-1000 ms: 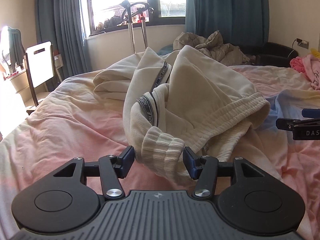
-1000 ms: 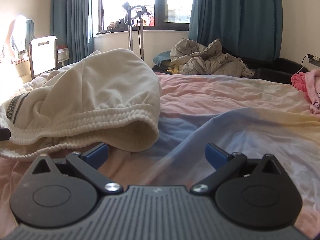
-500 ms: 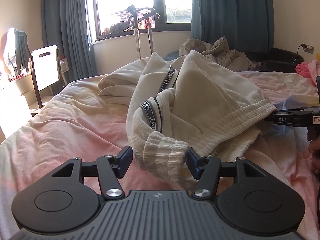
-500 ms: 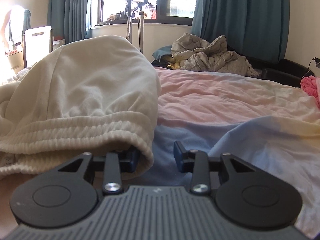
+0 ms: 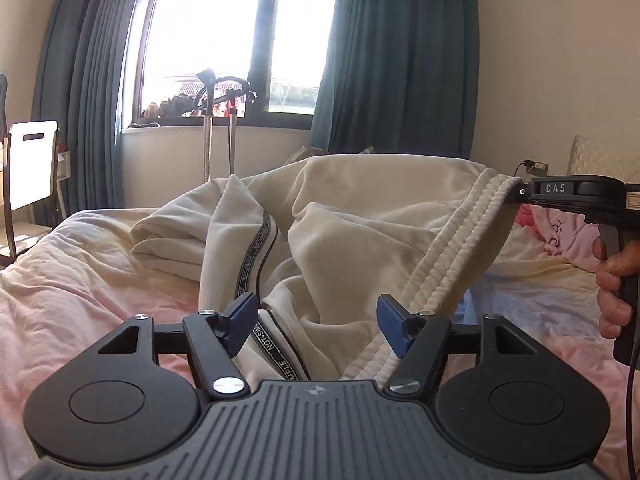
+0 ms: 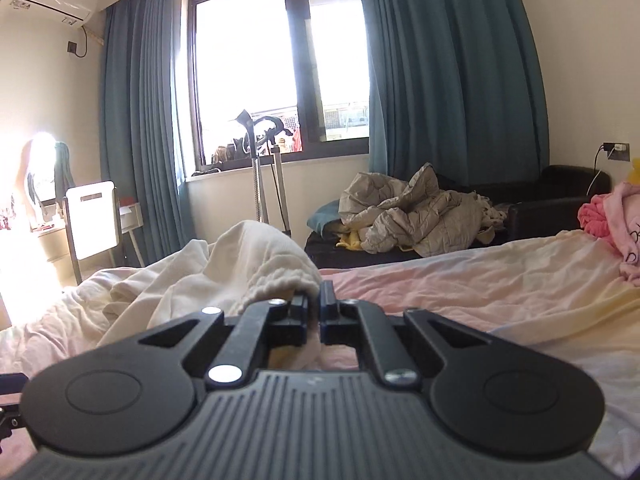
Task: Fold clothes
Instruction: 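Hold the cuff with the left gripper while the right gripper grasps the other cuff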
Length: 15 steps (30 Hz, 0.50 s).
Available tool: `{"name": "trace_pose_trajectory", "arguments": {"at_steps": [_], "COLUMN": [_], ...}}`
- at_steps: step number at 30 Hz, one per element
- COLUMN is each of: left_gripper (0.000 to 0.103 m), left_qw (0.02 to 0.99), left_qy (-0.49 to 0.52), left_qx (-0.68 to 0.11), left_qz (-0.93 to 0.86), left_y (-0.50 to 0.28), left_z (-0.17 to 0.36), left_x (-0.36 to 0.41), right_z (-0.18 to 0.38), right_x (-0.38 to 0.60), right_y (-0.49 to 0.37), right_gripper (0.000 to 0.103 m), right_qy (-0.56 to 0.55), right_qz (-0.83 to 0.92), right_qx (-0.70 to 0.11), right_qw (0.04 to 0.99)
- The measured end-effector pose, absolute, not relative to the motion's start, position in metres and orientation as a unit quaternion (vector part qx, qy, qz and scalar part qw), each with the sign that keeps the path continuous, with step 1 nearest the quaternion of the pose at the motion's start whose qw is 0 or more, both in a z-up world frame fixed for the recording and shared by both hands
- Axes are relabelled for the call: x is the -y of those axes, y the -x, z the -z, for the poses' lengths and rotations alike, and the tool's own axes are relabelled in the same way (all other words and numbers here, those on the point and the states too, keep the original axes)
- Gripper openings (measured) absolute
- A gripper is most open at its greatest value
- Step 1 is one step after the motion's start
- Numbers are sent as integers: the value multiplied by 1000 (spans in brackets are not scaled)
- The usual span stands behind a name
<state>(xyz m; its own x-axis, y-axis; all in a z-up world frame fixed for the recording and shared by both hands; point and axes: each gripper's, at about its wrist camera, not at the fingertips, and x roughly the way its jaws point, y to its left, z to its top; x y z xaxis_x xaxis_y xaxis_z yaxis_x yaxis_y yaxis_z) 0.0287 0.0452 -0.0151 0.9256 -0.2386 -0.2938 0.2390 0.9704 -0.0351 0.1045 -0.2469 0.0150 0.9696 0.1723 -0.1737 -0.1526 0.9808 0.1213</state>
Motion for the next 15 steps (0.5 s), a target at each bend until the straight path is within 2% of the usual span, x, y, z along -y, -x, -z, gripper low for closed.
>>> {"name": "trace_pose_trajectory", "arguments": {"at_steps": [6,11,15], "left_gripper": [73,73,73], "left_qw": [967,953,950], "left_qy": [-72,-105,-113], "left_qx": [-197,-252,-260], "left_qz": [142,135,131], "left_y": [-33,-47,-50], "left_z": [31,49,52], "left_x": [-18,-11,-12], "right_z": [-29,-13,8], "right_x": [243,250,270], "right_y": [-70,-71,-81], "right_gripper": [6,6,6], "right_qy": [-33,-41,-75], "right_qz": [-81,-49,-16], "right_qx": [-95,-130,-175], "right_qw": [992,989,982]}}
